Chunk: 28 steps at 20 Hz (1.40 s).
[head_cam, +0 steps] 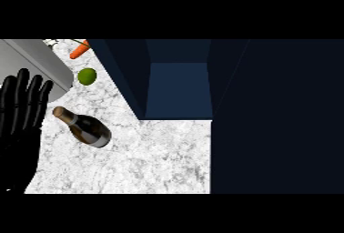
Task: Pick up the wine, place it into the cabinet and close the cabinet
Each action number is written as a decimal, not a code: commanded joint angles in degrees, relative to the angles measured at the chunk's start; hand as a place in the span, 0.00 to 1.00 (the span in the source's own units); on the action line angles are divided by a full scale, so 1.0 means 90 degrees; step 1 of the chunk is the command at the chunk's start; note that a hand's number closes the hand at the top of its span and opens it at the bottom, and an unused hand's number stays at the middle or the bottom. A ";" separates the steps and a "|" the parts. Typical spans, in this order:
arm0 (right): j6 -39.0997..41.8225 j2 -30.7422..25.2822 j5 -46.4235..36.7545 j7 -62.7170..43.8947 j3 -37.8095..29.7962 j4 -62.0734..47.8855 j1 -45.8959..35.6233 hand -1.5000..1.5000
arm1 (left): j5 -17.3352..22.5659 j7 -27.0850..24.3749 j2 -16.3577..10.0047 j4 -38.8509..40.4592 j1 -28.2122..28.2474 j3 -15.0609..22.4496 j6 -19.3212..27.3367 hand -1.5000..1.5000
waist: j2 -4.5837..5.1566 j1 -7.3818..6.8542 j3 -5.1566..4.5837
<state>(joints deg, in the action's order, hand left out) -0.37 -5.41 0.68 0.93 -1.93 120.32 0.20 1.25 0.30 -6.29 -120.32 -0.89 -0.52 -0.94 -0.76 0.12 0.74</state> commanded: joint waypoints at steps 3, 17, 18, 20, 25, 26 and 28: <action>0.0082 0.0082 -0.0159 0.0033 0.0210 0.0395 0.0529 0.00 | 0.1113 -0.0389 -0.0592 0.0441 -0.0281 -0.0713 -0.1005 0.00 | 0.0080 0.0016 -0.0085; 0.0093 0.0175 0.0483 -0.2769 0.1728 0.2776 0.1073 0.00 | 0.4845 0.2186 -0.1777 0.0225 -0.0644 -0.1574 -0.1765 0.00 | 0.0060 -0.0036 -0.0083; 0.0055 0.0372 0.0156 -0.2478 0.2059 0.2473 0.1048 0.00 | 0.4735 0.2069 -0.1781 0.0645 -0.0791 -0.1673 -0.1854 0.00 | 0.0074 -0.0013 -0.0083; 0.0060 0.0294 0.0327 -0.2725 0.1937 0.2811 0.1141 0.00 | 0.4407 0.2240 -0.1531 0.0110 -0.0761 -0.1389 -0.1339 0.00 | 0.0072 -0.0001 -0.0081; -0.0364 0.0384 -0.0414 -0.3396 0.2601 0.3273 0.0989 0.00 | 0.4796 0.2722 -0.1769 -0.0297 -0.0568 -0.1710 -0.1224 0.00 | 0.0066 -0.0009 -0.0085; -0.0315 0.0388 -0.0338 -0.3092 0.2591 0.3218 0.1162 0.00 | 0.4971 0.2965 -0.1857 -0.0397 -0.0571 -0.1780 -0.1101 0.00 | 0.0064 -0.0004 -0.0082; -0.0600 0.0443 -0.0630 -0.3653 0.2906 0.3335 0.0776 0.00 | 0.5271 0.3065 -0.1921 -0.0402 -0.0475 -0.1953 -0.1218 0.00 | 0.0063 -0.0020 -0.0086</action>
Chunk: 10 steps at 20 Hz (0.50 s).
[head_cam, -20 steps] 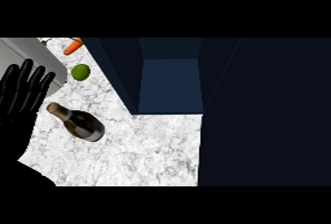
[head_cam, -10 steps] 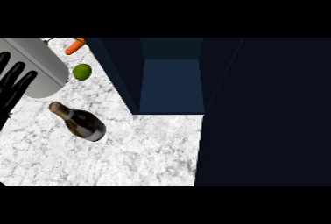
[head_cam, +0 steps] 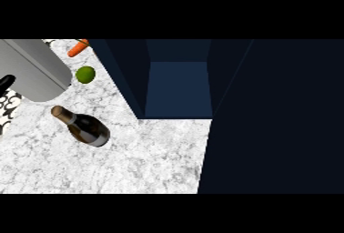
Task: Pick up the wine, place it into the cabinet and close the cabinet
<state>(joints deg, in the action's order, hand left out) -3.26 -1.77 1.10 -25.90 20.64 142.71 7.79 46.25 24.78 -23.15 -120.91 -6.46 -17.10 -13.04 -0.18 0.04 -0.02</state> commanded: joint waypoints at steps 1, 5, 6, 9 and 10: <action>-0.0143 -0.0142 -0.0454 -0.0719 0.0211 0.1013 -0.0136 0.00 | -0.0273 -0.0028 0.0153 0.0067 0.0133 0.0062 -0.0009 0.00 | 0.0006 0.0020 -0.0003; -0.0432 -0.0051 -0.0859 -0.0545 0.0594 0.0794 -0.0031 0.00 | 0.0398 0.0535 -0.0373 0.0078 -0.0221 -0.0514 0.0186 0.00 | -0.0008 0.0019 -0.0001; -0.0441 -0.0116 -0.0653 -0.0704 0.0451 0.0972 -0.0143 0.00 | -0.0110 0.0195 -0.0246 0.0565 -0.0449 -0.0246 0.0018 0.00 | 0.0006 0.0062 -0.0002; -0.0639 -0.0168 -0.0704 -0.1194 0.0359 0.0986 -0.0682 0.00 | -0.0416 0.0338 -0.0080 0.0302 -0.0457 0.0057 0.0339 0.00 | 0.0007 0.0055 -0.0002; -0.0596 -0.0269 -0.0865 -0.1105 0.0600 0.1036 -0.0487 0.00 | -0.0523 0.0230 -0.0060 0.0486 -0.0528 0.0064 0.0278 0.00 | 0.0003 0.0082 -0.0002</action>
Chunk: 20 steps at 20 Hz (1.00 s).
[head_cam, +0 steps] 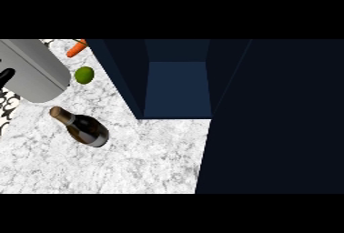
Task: Pick up the wine, place it into the cabinet and close the cabinet
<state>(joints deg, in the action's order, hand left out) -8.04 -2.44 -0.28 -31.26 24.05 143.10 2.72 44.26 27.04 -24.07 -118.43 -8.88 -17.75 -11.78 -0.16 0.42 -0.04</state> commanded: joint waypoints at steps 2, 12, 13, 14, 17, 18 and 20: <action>-0.0141 -0.0283 -0.0576 -0.0635 0.0148 0.1098 0.0090 0.00 | -0.0205 -0.0079 0.0028 0.0321 -0.0054 -0.0029 -0.0087 0.00 | -0.0001 0.0010 0.0000; -0.0557 -0.0509 -0.0746 -0.0863 0.0366 0.1199 -0.0207 0.00 | -0.0969 -0.0825 0.0343 0.1478 -0.0171 0.0197 -0.0588 0.00 | 0.0005 0.0074 -0.0002; -0.0552 -0.0577 -0.0963 -0.0385 0.0792 0.1240 0.0357 0.00 | -0.1178 -0.1046 0.0574 0.1248 0.0339 0.0296 -0.0716 0.00 | -0.0015 0.0086 0.0000; -0.0592 -0.0625 -0.0633 -0.0902 0.0183 0.1282 -0.0232 0.00 | -0.0901 -0.1225 0.0447 0.1489 0.0418 0.0117 -0.1178 0.00 | 0.0001 0.0026 -0.0005; -0.0809 -0.0618 -0.0925 -0.1010 0.0694 0.1360 -0.0238 0.00 | -0.1665 -0.1671 0.0737 0.2036 0.0126 0.0432 -0.1053 0.00 | 0.0000 0.0121 -0.0009; -0.0659 -0.0829 -0.0907 -0.0245 0.0922 0.1299 0.0603 0.00 | -0.1527 -0.1539 0.0618 0.1770 0.0303 0.0284 -0.1044 0.00 | -0.0014 0.0092 0.0003; -0.0986 -0.0623 -0.1187 -0.1006 0.0871 0.1244 -0.0316 0.00 | -0.1415 -0.1322 0.0468 0.1926 0.0163 0.0278 -0.1087 0.00 | -0.0012 0.0039 -0.0005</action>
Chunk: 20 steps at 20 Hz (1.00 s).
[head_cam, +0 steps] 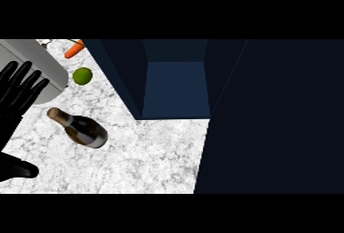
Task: Pick up the wine, place it into the cabinet and close the cabinet
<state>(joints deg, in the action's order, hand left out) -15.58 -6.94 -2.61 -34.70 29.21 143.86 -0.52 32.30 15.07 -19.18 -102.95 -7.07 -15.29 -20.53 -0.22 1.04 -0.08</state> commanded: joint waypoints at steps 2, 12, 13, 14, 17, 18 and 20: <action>-0.0185 -0.0208 -0.0760 -0.0499 0.0226 0.1234 0.0099 0.00 | -0.0526 -0.0859 0.0079 0.0931 0.0032 -0.0092 -0.0459 0.00 | 0.0003 0.0021 -0.0004; -0.0491 -0.0567 -0.0985 -0.0242 0.0695 0.1232 0.0312 0.00 | -0.1053 -0.1958 -0.0018 0.2033 0.0302 -0.0351 -0.0945 0.00 | -0.0012 0.0008 0.0000; -0.0563 -0.0632 -0.0903 -0.0685 0.0576 0.1450 0.0208 0.00 | -0.1527 -0.2019 0.0356 0.1879 0.0216 -0.0037 -0.0484 0.00 | -0.0010 0.0014 0.0000; -0.0465 -0.0678 -0.0709 -0.0578 0.0229 0.1258 -0.0085 0.00 | -0.1279 -0.2053 0.0170 0.1841 0.0472 -0.0184 -0.0832 0.00 | -0.0003 -0.0051 0.0001; -0.0617 -0.0708 -0.0823 -0.0504 0.0369 0.1159 -0.0030 0.00 | -0.1783 -0.2821 0.0137 0.2900 0.0242 -0.0245 -0.0958 0.00 | 0.0010 0.0024 -0.0004; -0.0605 -0.0761 -0.0559 -0.0964 -0.0004 0.1387 -0.0314 0.00 | -0.1622 -0.2530 0.0075 0.2564 0.0333 -0.0216 -0.0988 0.00 | 0.0006 -0.0037 -0.0001; -0.0799 -0.0709 -0.1026 -0.0709 0.0647 0.1331 -0.0075 0.00 | -0.1729 -0.2668 0.0037 0.3062 0.0066 -0.0255 -0.0968 0.00 | -0.0003 0.0024 -0.0002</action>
<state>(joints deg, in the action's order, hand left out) -21.95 -11.77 -4.28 -36.38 32.48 144.04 -3.67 18.34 -6.63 -18.29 -79.91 -5.03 -17.31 -28.49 -0.23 1.12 -0.11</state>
